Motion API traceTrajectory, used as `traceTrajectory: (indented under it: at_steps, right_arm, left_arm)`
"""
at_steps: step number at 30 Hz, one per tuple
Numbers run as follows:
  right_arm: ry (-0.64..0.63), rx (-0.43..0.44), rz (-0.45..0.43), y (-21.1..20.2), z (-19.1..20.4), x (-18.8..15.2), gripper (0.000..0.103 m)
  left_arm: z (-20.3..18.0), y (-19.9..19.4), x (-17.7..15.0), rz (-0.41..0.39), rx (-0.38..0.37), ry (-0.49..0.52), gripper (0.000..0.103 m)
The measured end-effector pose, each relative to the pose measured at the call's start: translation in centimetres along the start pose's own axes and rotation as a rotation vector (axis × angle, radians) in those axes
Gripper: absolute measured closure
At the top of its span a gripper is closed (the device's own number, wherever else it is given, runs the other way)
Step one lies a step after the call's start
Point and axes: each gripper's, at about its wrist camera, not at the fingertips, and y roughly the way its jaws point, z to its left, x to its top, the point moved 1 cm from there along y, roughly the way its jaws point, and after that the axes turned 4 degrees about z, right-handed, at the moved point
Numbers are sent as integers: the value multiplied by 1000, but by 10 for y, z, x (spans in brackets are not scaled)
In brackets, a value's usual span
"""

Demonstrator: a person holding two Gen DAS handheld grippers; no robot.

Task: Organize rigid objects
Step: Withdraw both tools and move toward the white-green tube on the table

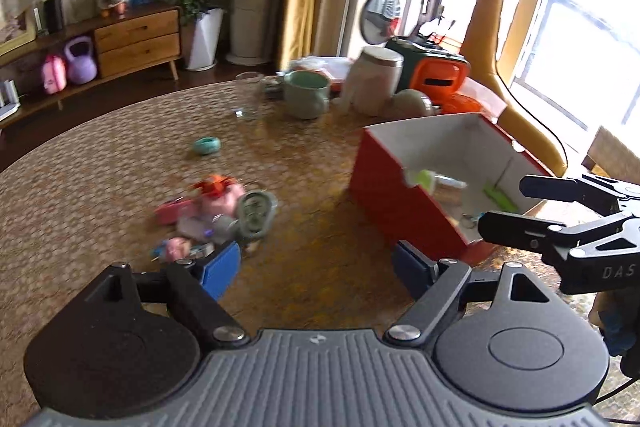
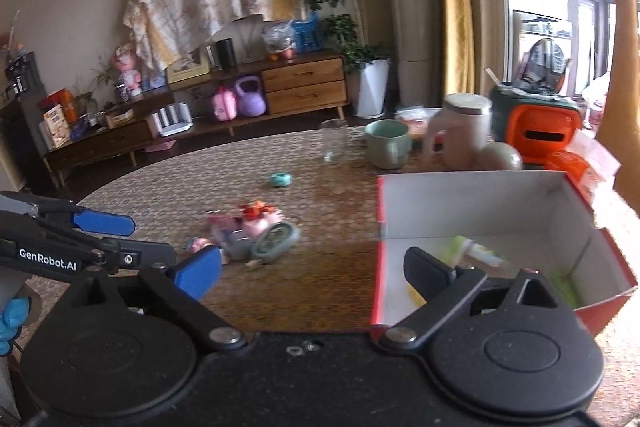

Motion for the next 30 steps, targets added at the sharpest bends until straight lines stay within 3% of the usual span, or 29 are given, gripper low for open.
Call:
traceTrajectory:
  at_steps: [14, 17, 30]
  right_arm:
    - [-28, 38, 65, 43, 53, -1, 5]
    - [-16, 40, 97, 59, 61, 2, 5]
    - [47, 42, 266, 147, 113, 24, 6]
  left_arm:
    - [75, -6, -38, 17, 35, -62, 18]
    - [86, -1, -43, 11, 43, -71, 0]
    - [121, 46, -69, 31, 89, -137, 0]
